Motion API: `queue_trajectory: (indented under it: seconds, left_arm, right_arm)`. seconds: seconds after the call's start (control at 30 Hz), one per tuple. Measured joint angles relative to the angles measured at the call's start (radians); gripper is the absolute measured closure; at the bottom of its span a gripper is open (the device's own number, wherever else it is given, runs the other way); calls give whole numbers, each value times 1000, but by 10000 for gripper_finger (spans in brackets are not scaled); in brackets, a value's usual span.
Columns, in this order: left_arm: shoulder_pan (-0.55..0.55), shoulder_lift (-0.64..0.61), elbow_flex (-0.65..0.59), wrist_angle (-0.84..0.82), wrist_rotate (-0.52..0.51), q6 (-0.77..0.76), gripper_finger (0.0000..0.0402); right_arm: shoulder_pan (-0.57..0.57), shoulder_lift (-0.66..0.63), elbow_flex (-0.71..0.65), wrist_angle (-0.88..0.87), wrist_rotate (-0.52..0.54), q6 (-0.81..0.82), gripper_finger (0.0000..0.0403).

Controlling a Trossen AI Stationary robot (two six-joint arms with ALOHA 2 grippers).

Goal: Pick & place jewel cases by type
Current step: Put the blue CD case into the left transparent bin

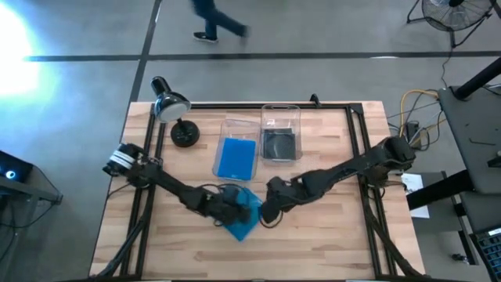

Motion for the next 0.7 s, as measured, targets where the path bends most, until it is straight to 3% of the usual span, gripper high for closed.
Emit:
queue_trajectory:
  seconds: [0.13, 0.27, 0.37, 0.47, 0.7]
  left_arm:
    - [2, -46, 112, -158, 30, 230, 188]
    - [-11, -100, 219, -566, 5, 305, 188]
    - [-13, -95, 224, -722, -12, 326, 188]
    - [-10, -93, 182, -712, 29, 317, 188]
    - [-13, -81, 57, -558, 110, 238, 188]
  right_arm:
    - [41, 0, -88, 74, 43, 132, 177]
    - [90, 1, -155, 153, 59, 242, 177]
    - [119, 22, -214, 331, 57, 300, 177]
    - [127, 61, -249, 463, 65, 354, 177]
    - [118, 144, -266, 496, 112, 406, 177]
